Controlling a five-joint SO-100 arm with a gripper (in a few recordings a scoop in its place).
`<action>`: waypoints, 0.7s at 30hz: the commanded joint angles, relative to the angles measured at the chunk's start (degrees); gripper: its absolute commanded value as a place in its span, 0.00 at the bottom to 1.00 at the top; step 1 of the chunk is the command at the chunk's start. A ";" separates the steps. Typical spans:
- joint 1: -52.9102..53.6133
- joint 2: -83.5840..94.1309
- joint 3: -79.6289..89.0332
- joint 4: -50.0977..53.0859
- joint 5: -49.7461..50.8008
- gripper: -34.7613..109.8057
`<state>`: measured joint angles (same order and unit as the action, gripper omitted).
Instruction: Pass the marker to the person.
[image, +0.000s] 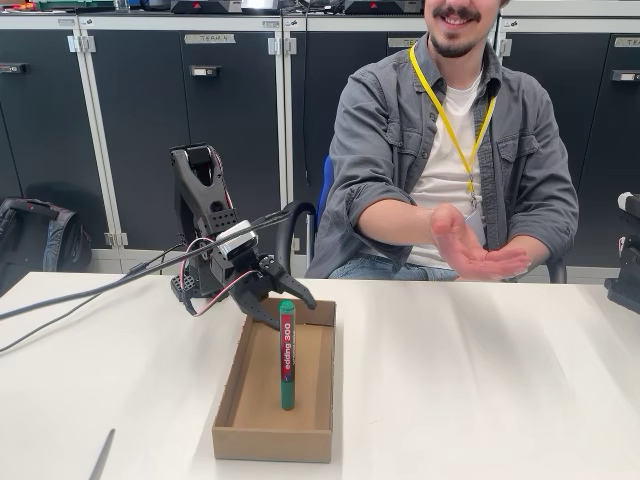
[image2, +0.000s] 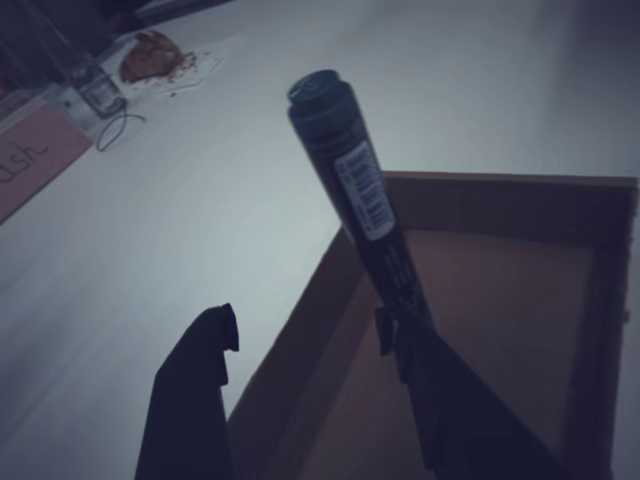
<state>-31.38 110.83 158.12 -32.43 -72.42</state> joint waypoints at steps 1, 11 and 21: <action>2.29 1.76 -3.16 1.41 0.35 0.46; -3.52 4.57 0.09 0.35 1.14 0.45; -5.54 6.06 1.14 -0.62 0.70 0.45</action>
<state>-37.35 114.17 160.40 -33.13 -71.54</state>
